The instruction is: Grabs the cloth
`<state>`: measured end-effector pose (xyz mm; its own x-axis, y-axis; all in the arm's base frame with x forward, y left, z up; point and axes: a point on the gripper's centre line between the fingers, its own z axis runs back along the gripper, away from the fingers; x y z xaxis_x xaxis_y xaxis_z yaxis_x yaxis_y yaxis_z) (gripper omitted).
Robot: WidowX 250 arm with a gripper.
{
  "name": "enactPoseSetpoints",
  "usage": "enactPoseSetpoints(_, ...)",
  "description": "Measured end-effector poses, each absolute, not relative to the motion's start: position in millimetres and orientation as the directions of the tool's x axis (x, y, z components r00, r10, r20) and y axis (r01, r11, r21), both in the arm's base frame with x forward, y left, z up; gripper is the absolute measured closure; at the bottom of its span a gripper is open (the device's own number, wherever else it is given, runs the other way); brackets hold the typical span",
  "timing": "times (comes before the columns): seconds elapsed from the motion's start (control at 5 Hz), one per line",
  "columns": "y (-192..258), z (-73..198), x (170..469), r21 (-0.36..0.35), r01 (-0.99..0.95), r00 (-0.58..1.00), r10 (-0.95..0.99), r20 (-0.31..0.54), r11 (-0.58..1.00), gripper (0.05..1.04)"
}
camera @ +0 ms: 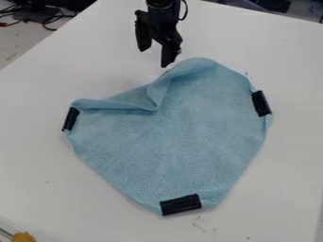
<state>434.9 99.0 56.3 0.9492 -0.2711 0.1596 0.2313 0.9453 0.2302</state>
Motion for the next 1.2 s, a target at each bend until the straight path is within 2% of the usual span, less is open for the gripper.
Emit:
enactPoseSetpoints(0.2,70.1,86.6,419.0,0.238,0.196,0.954,-0.241,0.177,0.951,0.084)
enactPoseSetpoints(0.4,44.1,83.1,372.6,0.157,0.087,0.985,-0.109,0.137,0.984,0.084)
enactPoseSetpoints(0.6,35.7,58.3,321.3,0.113,-0.064,0.99,0.05,0.129,0.992,0.084)
enactPoseSetpoints(0.8,34.7,35.2,276.1,0.112,-0.128,0.986,0.115,0.12,0.985,0.084)
enactPoseSetpoints(1.2,50.3,5.9,266.5,0.082,-0.169,0.979,0.158,0.13,0.982,0.084)
